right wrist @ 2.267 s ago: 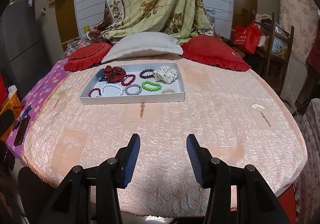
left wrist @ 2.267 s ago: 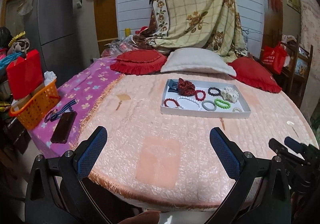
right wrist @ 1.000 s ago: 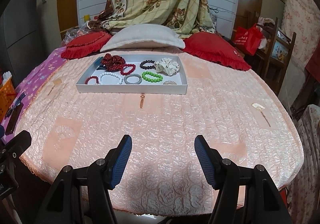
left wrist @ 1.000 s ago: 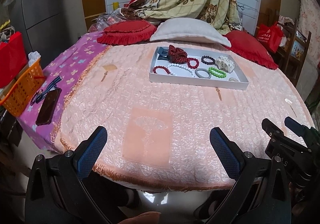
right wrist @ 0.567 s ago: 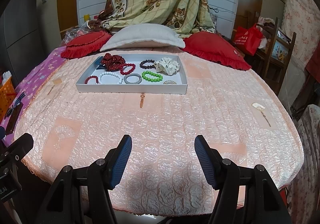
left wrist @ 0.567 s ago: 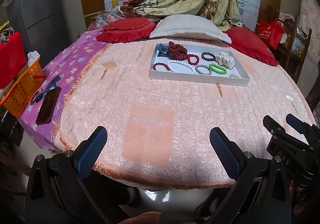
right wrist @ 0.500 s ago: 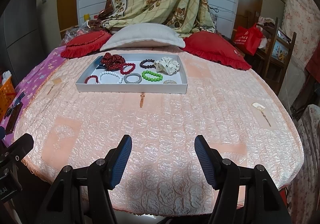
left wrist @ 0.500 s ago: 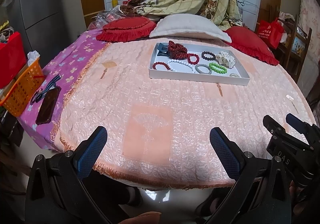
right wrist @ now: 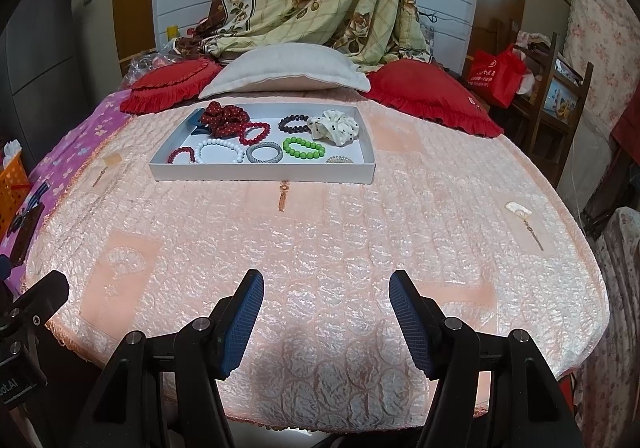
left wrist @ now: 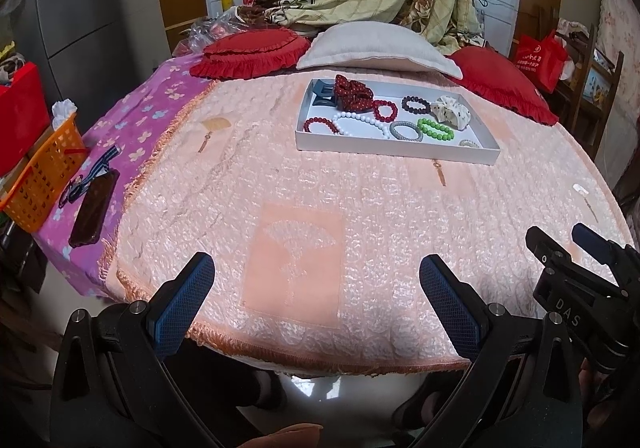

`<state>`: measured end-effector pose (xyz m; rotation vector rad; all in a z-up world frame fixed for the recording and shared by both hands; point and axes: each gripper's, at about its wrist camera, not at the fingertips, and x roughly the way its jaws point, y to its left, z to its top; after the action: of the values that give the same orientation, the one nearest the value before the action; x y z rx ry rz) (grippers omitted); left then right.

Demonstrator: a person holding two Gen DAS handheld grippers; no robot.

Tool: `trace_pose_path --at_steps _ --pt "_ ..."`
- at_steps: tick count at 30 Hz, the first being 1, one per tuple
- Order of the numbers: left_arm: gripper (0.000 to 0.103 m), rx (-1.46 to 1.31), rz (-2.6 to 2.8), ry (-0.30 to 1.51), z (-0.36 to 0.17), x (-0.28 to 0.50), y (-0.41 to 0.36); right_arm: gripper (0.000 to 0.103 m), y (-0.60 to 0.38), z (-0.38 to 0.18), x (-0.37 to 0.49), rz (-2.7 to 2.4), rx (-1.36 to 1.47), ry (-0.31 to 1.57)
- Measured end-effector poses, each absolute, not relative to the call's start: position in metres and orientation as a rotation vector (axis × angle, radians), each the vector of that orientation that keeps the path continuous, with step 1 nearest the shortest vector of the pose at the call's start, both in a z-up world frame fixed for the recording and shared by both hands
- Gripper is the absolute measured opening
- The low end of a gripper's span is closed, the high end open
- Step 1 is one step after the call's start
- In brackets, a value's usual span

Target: Organize jewelry

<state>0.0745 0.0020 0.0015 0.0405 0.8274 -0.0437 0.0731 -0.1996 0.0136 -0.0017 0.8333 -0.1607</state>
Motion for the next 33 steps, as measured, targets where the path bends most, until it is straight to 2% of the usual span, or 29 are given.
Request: trace_pose_path --at_steps 33 --pt "0.103 0.042 -0.077 0.863 -0.009 0.080 0.000 0.063 -0.202 0.001 0.076 -0.170 -0.003 0.852"
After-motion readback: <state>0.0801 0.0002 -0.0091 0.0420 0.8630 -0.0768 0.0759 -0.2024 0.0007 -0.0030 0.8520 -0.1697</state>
